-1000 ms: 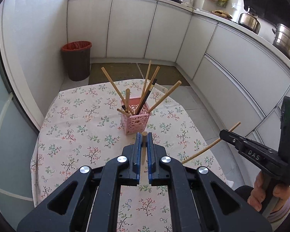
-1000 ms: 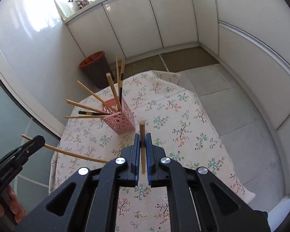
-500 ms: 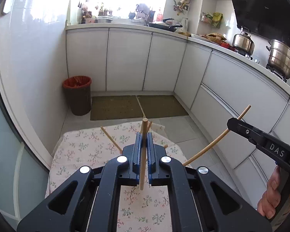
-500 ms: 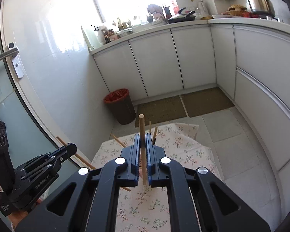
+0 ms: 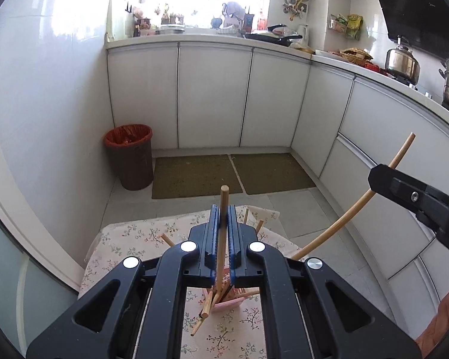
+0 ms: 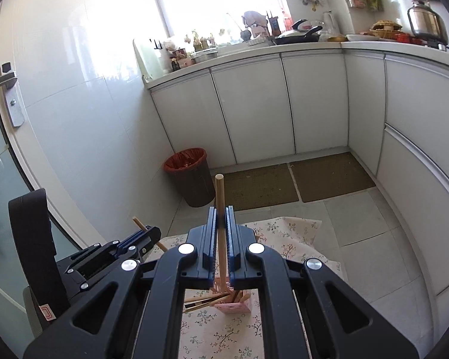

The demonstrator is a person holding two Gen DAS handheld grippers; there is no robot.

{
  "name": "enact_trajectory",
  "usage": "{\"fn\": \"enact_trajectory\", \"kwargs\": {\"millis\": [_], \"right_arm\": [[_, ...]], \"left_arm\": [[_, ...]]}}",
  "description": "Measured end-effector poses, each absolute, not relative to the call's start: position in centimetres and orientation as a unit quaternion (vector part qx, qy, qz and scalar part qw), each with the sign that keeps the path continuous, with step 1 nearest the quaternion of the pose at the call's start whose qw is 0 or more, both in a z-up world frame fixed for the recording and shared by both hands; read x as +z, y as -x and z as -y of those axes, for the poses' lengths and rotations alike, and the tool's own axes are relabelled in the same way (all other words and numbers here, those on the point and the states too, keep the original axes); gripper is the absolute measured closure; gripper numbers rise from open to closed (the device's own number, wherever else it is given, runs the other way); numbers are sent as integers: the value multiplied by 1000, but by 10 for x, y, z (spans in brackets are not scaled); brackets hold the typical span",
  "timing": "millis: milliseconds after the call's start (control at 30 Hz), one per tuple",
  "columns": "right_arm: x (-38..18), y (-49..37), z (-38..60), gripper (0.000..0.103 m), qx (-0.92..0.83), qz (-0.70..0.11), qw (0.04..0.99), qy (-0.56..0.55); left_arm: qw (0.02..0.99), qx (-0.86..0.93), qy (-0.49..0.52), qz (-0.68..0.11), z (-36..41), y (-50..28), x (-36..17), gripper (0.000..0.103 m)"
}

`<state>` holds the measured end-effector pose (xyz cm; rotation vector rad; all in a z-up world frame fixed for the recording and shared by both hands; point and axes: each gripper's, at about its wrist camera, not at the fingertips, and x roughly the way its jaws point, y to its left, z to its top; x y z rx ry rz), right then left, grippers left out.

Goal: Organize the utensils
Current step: 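Carry both wooden chopsticks to the pink cup and lower them in, then open both grippers and withdraw them from the pink cup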

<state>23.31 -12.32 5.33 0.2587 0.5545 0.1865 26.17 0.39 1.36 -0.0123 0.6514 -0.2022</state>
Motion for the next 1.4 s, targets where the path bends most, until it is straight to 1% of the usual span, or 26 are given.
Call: {"fn": "enact_trajectory", "kwargs": {"millis": [33, 67, 100, 167, 233, 267, 300, 433, 567, 667, 767, 867, 933, 1000, 1033, 1100, 1167, 1200, 1333, 1400], "right_arm": [[47, -239, 122, 97, 90, -277, 948, -126], [42, -244, 122, 97, 89, -282, 947, -126], [37, -249, 120, 97, 89, -285, 946, -125], [32, -255, 118, 97, 87, -286, 946, -121], [28, -261, 115, 97, 87, -287, 946, -119], [27, -262, 114, 97, 86, -288, 946, -117], [26, -265, 111, 97, 86, -288, 947, -115], [20, -269, 102, 97, 86, -294, 946, -110], [7, -274, 86, 96, 94, -301, 944, -98], [-7, -285, 74, 90, 94, -313, 941, -91], [-5, -286, 73, 90, 85, -317, 940, -92], [15, -274, 75, 90, 76, -296, 948, -84], [31, -260, 77, 87, 68, -280, 954, -77], [45, -246, 79, 80, 61, -268, 959, -73], [52, -236, 80, 78, 57, -260, 961, -69], [64, -220, 81, 71, 51, -248, 966, -61], [74, -202, 86, 67, 44, -238, 969, -59], [79, -195, 88, 62, 40, -234, 970, -59], [94, -165, 99, 48, 23, -219, 973, -64], [97, -149, 103, 31, 13, -216, 974, -61]], "left_arm": [[938, -101, 10, -331, -6, -267, 8, 93], [935, -103, 15, -338, -8, -270, 2, 84], [936, -103, 21, -337, -11, -271, 0, 79], [942, -96, 33, -321, -20, -268, 7, 78], [946, -98, 48, -304, -29, -264, 19, 73], [949, -97, 52, -295, -32, -263, 25, 67], [951, -94, 53, -288, -35, -260, 30, 65], [957, -88, 52, -273, -44, -251, 41, 64], [955, -77, 51, -283, -51, -251, 35, 63], [953, -64, 59, -290, -60, -248, 30, 63], [954, -55, 58, -288, -69, -241, 34, 62], [958, -50, 57, -277, -72, -231, 47, 57], [961, -47, 57, -266, -72, -223, 57, 51], [965, -46, 54, -254, -68, -211, 67, 44], [966, -44, 50, -248, -65, -205, 71, 43], [970, -40, 42, -237, -59, -191, 79, 39], [971, -38, 37, -231, -54, -180, 87, 36], [972, -36, 36, -228, -52, -173, 91, 33], [976, -26, 32, -214, -46, -147, 103, 22], [978, -18, 34, -204, -44, -134, 107, 11]]}}
